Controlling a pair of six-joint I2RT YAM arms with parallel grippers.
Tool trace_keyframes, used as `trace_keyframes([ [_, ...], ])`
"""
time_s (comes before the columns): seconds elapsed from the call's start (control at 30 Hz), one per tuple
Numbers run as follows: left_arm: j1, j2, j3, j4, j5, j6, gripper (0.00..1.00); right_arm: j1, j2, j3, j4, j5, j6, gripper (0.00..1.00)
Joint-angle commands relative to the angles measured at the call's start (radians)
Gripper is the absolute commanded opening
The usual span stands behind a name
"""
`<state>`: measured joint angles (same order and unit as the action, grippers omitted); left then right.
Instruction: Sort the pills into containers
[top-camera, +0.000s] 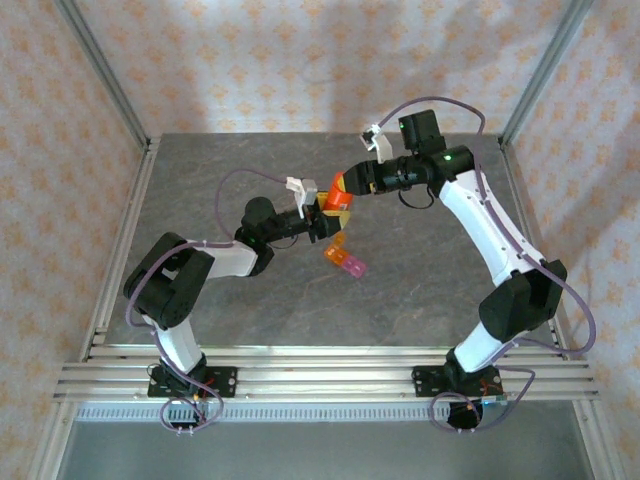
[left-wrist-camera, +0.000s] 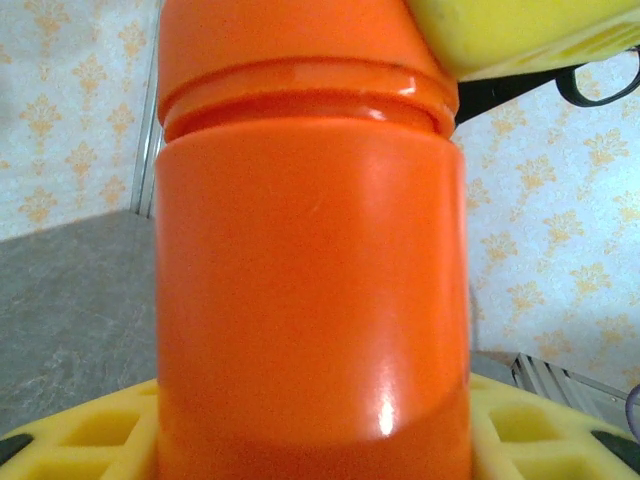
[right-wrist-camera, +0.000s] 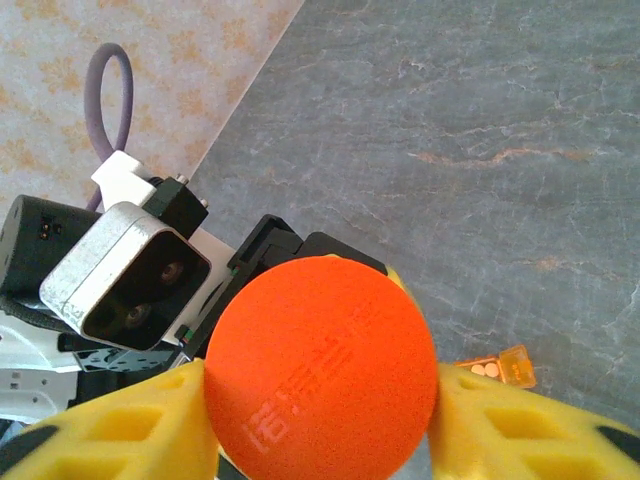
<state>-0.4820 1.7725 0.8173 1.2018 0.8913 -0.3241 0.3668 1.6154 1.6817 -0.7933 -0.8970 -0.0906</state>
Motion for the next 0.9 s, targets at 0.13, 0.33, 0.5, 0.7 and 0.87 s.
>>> trace_keyframes([
  [0.13, 0.0, 0.011, 0.034, 0.062, 0.011, 0.005, 0.0, 0.038, 0.0, -0.039, 0.052, 0.029, 0.042, 0.36],
  [0.33, -0.028, -0.037, -0.025, 0.055, -0.158, 0.139, 0.0, 0.112, -0.02, -0.149, 0.153, 0.194, 0.165, 0.32],
  [0.5, -0.092, -0.086, -0.088, 0.059, -0.36, 0.302, 0.0, 0.16, -0.043, -0.295, 0.328, 0.317, 0.348, 0.32],
  [0.7, -0.137, -0.091, -0.102, 0.061, -0.447, 0.368, 0.0, 0.204, -0.034, -0.343, 0.381, 0.362, 0.378, 0.33],
  [0.87, -0.144, -0.088, -0.103, 0.06, -0.454, 0.374, 0.0, 0.206, -0.032, -0.342, 0.385, 0.36, 0.378, 0.33],
])
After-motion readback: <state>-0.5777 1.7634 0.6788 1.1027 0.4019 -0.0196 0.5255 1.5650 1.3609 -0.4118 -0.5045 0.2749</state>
